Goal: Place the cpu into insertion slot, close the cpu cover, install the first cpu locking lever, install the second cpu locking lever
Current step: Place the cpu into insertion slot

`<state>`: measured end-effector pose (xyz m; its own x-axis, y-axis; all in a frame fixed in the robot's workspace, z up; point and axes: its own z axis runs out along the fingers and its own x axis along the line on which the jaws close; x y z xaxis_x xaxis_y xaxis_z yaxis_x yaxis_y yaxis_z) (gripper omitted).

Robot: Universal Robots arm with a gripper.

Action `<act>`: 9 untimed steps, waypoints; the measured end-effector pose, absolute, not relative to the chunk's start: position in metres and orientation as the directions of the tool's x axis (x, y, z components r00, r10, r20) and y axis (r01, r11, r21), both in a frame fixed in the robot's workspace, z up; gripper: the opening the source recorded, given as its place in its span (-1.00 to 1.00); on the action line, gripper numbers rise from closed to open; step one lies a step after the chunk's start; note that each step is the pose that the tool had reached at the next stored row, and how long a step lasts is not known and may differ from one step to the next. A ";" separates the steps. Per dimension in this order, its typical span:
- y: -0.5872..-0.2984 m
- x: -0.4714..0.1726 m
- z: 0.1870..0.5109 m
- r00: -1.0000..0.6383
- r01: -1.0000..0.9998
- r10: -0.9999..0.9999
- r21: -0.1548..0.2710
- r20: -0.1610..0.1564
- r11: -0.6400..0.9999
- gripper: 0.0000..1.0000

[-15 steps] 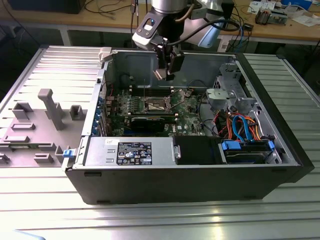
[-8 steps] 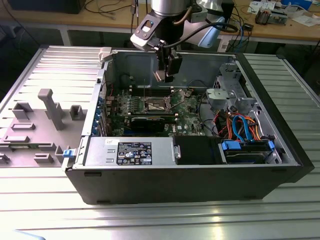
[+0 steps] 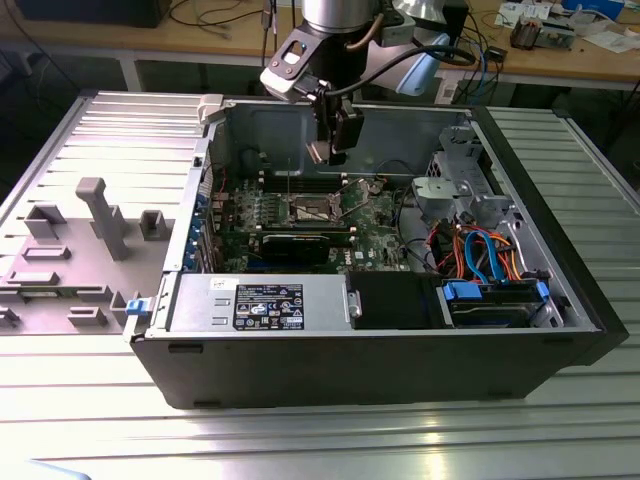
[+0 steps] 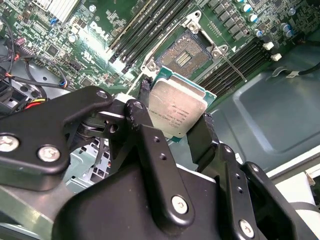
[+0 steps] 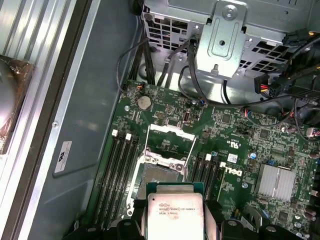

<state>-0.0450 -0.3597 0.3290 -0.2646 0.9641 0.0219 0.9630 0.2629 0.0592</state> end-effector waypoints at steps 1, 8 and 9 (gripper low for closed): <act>-0.360 -0.045 0.329 -0.264 0.963 0.964 0.059 0.022 0.263 0.09; -0.360 -0.045 0.328 -0.257 0.965 0.966 0.059 0.022 0.255 0.09; -0.360 -0.045 0.326 -0.245 0.968 0.969 0.059 0.021 0.244 0.09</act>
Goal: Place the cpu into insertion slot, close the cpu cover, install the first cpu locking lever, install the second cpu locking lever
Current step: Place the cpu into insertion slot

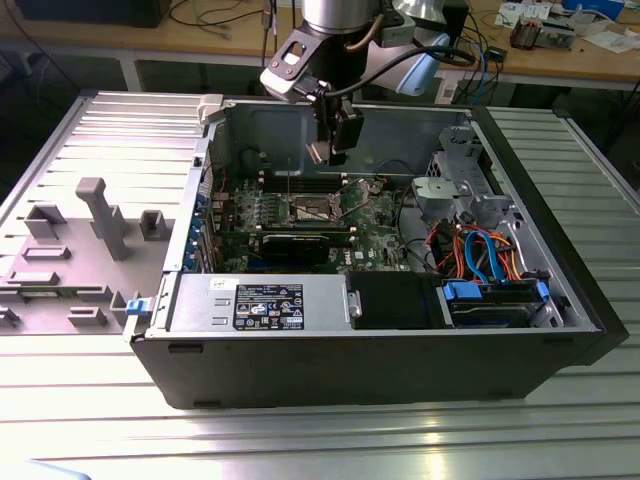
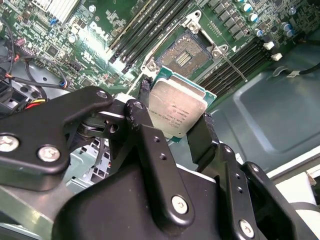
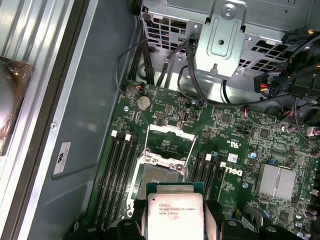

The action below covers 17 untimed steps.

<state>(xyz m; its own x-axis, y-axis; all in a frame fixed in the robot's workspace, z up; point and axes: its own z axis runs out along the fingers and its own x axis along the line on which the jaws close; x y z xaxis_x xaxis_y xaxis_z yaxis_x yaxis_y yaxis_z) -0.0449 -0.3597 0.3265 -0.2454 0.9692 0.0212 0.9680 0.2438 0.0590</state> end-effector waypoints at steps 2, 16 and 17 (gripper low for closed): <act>-0.360 -0.045 0.324 -0.222 0.974 0.975 0.058 0.021 0.220 0.09; -0.360 -0.046 0.318 -0.165 0.985 0.986 0.056 0.021 0.164 0.09; -0.360 -0.046 0.316 -0.152 0.987 0.988 0.054 0.020 0.151 0.09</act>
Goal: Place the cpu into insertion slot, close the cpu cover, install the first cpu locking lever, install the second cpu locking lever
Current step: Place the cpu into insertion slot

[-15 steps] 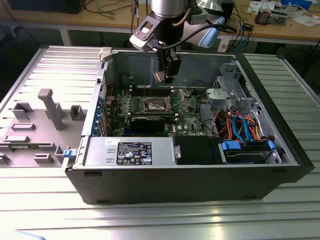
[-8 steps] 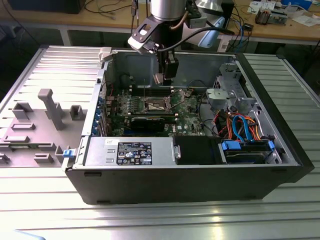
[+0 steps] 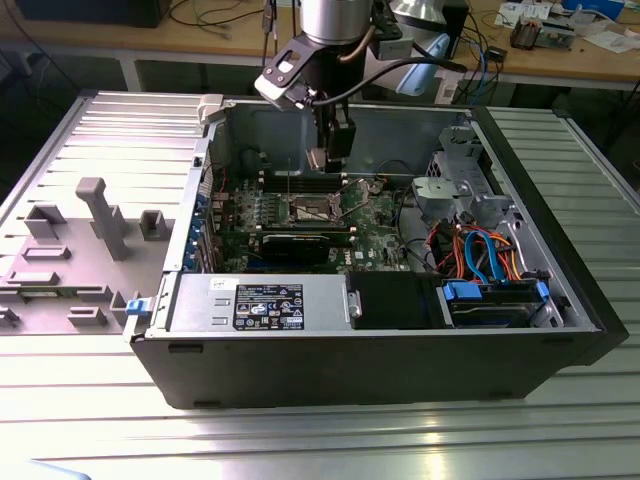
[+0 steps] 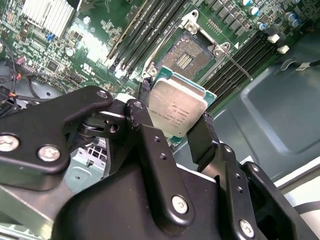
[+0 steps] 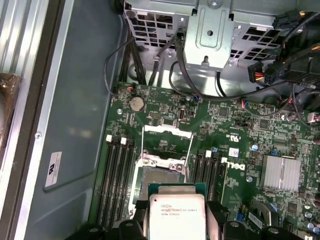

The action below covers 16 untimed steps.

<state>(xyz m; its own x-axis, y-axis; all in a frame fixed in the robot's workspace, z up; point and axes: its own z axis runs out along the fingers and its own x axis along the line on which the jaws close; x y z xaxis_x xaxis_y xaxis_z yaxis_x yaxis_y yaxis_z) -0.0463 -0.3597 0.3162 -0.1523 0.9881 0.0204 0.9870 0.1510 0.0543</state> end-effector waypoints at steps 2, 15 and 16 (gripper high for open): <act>-0.360 -0.046 0.315 -0.141 0.989 0.990 0.052 0.021 0.140 0.09; -0.360 -0.046 0.311 -0.096 0.995 0.995 0.033 0.023 0.095 0.09; -0.360 -0.046 0.310 -0.093 0.995 0.995 0.032 0.023 0.092 0.09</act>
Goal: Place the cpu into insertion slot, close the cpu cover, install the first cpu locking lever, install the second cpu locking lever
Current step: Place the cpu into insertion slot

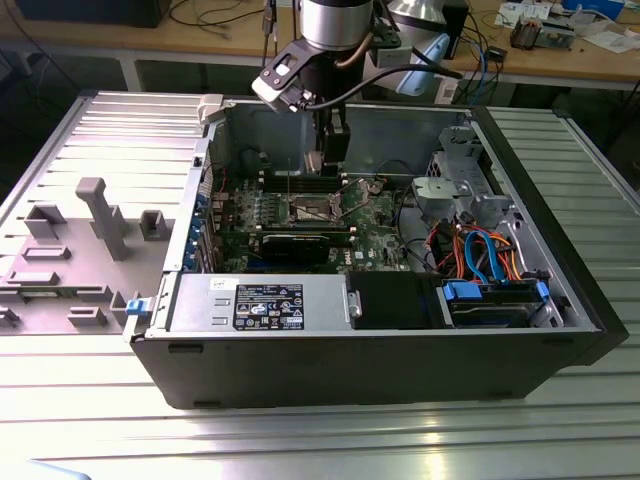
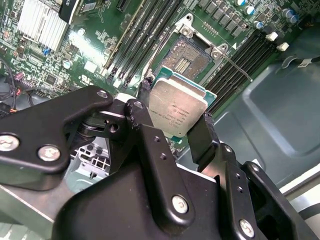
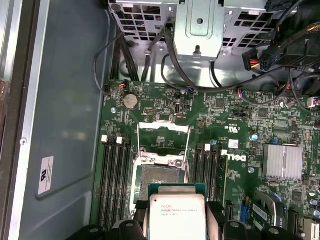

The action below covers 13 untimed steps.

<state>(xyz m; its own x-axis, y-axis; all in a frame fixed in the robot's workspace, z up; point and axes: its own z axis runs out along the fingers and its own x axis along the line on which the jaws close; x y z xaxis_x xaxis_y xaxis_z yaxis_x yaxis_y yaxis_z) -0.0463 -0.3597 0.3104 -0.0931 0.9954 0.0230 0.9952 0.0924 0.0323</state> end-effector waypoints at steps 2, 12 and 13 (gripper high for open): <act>-0.360 -0.046 0.310 -0.088 0.996 0.996 0.031 0.023 0.087 0.09; -0.360 -0.047 0.307 -0.027 0.999 0.999 0.021 0.024 0.026 0.09; -0.360 -0.047 0.307 -0.027 0.999 0.999 0.021 0.024 0.026 0.09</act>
<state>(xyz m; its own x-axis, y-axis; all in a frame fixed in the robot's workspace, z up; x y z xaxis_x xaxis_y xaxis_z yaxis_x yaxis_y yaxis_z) -0.0466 -0.3597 0.3070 -0.0269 0.9994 0.0237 0.9994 0.0264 0.0214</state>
